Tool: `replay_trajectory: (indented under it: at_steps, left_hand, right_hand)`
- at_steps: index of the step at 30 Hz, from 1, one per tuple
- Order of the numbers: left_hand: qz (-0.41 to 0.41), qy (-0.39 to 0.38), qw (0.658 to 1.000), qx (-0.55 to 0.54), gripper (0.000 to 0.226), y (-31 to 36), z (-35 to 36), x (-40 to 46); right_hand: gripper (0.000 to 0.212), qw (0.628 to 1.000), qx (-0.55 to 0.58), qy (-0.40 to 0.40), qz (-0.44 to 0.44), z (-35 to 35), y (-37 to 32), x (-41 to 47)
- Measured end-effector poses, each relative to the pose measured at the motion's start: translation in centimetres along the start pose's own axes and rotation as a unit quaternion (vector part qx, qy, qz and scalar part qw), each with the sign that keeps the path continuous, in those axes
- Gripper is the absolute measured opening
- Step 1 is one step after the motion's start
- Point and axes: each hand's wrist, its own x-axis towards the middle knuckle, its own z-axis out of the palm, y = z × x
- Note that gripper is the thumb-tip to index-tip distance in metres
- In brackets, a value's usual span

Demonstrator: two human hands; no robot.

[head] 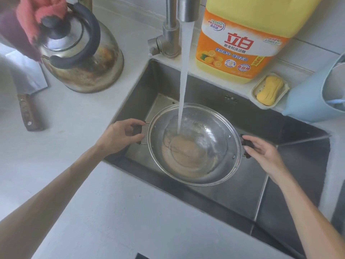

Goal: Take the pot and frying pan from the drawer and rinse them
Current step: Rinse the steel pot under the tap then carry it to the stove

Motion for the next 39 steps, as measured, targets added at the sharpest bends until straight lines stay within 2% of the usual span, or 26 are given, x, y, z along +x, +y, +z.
replay_trajectory:
  at_steps: [4,10,17,28,33,39]
  left_hand:
    - [-0.025,-0.041,0.999,0.005,0.02,-1.1,1.4,0.0]
    - [-0.018,0.014,1.0,-0.005,0.021,-0.5,2.6,-0.1]
    - [0.034,0.049,0.998,-0.021,0.025,0.9,0.1,-0.9]
    - [0.067,0.041,0.997,0.006,0.032,2.4,-1.5,-1.4]
    - [0.039,0.044,0.998,-0.003,0.025,2.2,-0.6,-0.6]
    - [-0.01,-0.022,0.999,0.023,0.022,-0.3,2.3,0.4]
  right_hand:
    - [0.035,0.999,0.005,0.021,-0.026,-0.8,-1.0,-0.2]
    - [0.039,0.998,0.006,0.042,-0.043,-1.3,-1.2,-0.3]
    - [0.036,1.0,-0.01,0.006,-0.015,-0.4,-0.3,-0.1]
    - [0.034,0.998,-0.036,-0.043,0.023,0.6,1.8,-0.2]
    - [0.035,0.998,-0.042,-0.043,0.032,-0.1,2.3,-0.3]
    - [0.034,0.998,-0.049,-0.019,0.017,-1.8,1.4,-0.1]
